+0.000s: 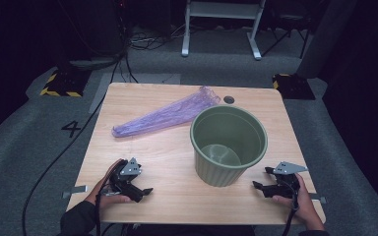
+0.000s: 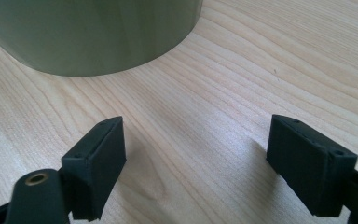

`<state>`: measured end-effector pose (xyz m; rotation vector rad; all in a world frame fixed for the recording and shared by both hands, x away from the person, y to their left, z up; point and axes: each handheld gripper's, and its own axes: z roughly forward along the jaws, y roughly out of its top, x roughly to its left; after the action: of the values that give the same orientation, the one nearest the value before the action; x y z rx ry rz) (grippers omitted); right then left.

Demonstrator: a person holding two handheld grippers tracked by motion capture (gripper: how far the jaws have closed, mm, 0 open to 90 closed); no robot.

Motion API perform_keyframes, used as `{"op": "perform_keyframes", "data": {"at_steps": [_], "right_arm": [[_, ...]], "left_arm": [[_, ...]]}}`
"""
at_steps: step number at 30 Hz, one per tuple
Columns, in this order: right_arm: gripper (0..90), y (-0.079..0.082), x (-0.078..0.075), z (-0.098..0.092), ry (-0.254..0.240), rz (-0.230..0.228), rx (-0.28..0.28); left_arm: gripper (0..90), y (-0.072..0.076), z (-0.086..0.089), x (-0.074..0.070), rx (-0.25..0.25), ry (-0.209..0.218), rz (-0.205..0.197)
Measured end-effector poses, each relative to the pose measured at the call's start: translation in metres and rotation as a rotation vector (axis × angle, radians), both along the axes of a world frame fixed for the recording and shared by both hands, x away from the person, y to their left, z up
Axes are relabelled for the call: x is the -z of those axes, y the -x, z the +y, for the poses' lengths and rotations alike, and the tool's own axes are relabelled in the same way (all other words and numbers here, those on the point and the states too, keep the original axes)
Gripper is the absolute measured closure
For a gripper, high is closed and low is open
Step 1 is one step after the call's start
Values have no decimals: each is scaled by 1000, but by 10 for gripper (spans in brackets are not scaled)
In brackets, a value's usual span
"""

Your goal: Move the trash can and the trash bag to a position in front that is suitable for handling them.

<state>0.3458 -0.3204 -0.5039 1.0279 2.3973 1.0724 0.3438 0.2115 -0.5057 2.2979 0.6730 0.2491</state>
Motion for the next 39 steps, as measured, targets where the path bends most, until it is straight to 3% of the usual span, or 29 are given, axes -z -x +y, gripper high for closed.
{"op": "perform_keyframes", "data": {"at_steps": [8,15,17,22,26,34,39], "right_arm": [[193,0,0,1,1,0,7],[186,-1,-2,1,-22,-4,-34],[174,-1,-6,3,-45,-11,-54],[167,-2,-16,14,-33,-35,-109],[168,-6,-25,28,-16,-46,-185],[160,-13,-34,46,-41,-49,-276],[142,-15,-36,54,-20,-59,-266]], "left_arm": [[17,0,0,0,-5,0,-2],[20,1,1,0,-14,-1,-6],[20,2,1,0,-19,-2,-6],[22,2,2,0,-23,-3,-6],[22,3,2,0,-24,-1,-8],[38,9,6,0,-56,1,-9],[45,9,7,0,-57,3,-8]]}}
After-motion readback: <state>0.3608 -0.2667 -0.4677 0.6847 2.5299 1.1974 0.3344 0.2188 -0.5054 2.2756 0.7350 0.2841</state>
